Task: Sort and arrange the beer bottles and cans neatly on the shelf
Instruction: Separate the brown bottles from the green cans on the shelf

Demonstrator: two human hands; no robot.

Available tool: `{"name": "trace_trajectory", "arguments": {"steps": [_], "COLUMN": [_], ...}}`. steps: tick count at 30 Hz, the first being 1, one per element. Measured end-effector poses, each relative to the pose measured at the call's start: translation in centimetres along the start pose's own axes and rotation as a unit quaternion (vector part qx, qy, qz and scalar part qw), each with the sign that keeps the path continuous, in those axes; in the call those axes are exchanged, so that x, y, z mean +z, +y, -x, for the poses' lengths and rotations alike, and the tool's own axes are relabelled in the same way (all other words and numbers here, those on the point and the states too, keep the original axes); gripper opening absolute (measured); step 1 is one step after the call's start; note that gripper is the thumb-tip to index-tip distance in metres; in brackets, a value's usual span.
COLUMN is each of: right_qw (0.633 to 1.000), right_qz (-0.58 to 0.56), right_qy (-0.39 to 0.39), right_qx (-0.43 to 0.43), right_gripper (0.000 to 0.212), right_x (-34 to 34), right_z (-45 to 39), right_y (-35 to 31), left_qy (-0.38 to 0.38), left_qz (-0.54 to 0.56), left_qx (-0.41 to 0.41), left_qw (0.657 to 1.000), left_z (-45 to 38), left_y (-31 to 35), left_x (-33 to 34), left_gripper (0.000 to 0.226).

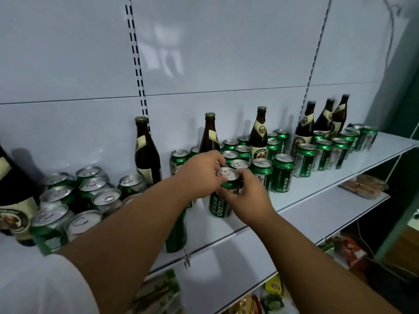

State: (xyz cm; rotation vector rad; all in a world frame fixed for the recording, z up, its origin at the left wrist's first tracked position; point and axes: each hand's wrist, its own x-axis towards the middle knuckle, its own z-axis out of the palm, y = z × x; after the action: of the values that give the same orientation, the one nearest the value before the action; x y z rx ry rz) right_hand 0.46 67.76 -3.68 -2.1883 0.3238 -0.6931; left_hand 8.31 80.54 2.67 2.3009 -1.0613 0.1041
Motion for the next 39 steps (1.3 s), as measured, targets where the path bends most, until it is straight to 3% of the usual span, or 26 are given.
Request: {"name": "trace_trajectory", "arguments": {"steps": [3, 13, 16, 18, 21, 24, 27, 31, 39], "right_qw": [0.999, 0.994, 0.985, 0.972, 0.956, 0.956, 0.957, 0.957, 0.976], "right_qz": [0.049, 0.044, 0.101, 0.139, 0.155, 0.130, 0.101, 0.113, 0.138], "right_qy": [0.016, -0.064, -0.033, 0.005, 0.034, 0.003, -0.021, -0.030, -0.009], "right_qx": [-0.012, -0.072, -0.132, -0.188, -0.245, -0.265, -0.270, -0.266, -0.169], "right_gripper": [0.055, 0.052, 0.068, 0.068, 0.048, 0.035, 0.033, 0.028, 0.036], "right_x": [-2.5, -5.4, -5.2, -5.0, -4.4, -3.0, -1.3, 0.5, -0.1], "right_z": [-0.9, -3.6, -3.6, -3.5, -3.9, -4.4, -4.6, -4.7, -5.7], "right_y": [2.2, 7.2, 7.1, 6.3, 4.6, 2.8, 1.3, 0.1, -1.5], "left_qy": [0.007, 0.021, 0.012, 0.017, 0.024, -0.023, -0.089, -0.143, -0.155], "left_qz": [0.012, 0.014, -0.001, -0.041, -0.166, -0.305, -0.328, -0.316, -0.261], "left_qx": [0.009, -0.099, -0.116, -0.125, -0.150, -0.199, -0.219, -0.197, -0.040], "left_qw": [1.000, 0.995, 0.993, 0.991, 0.974, 0.931, 0.914, 0.917, 0.952], "left_z": [-1.4, -3.2, -2.7, -2.4, -2.2, -2.7, -3.5, -4.5, -5.9], "left_y": [1.8, 4.4, 4.6, 4.3, 2.5, 0.3, -1.4, -3.1, -3.5], "left_x": [2.3, 6.9, 6.2, 4.9, 2.2, -0.1, -0.8, -0.9, -0.6], "left_gripper": [0.036, 0.034, 0.036, 0.032, 0.029, 0.047, 0.063, 0.056, 0.050]}}
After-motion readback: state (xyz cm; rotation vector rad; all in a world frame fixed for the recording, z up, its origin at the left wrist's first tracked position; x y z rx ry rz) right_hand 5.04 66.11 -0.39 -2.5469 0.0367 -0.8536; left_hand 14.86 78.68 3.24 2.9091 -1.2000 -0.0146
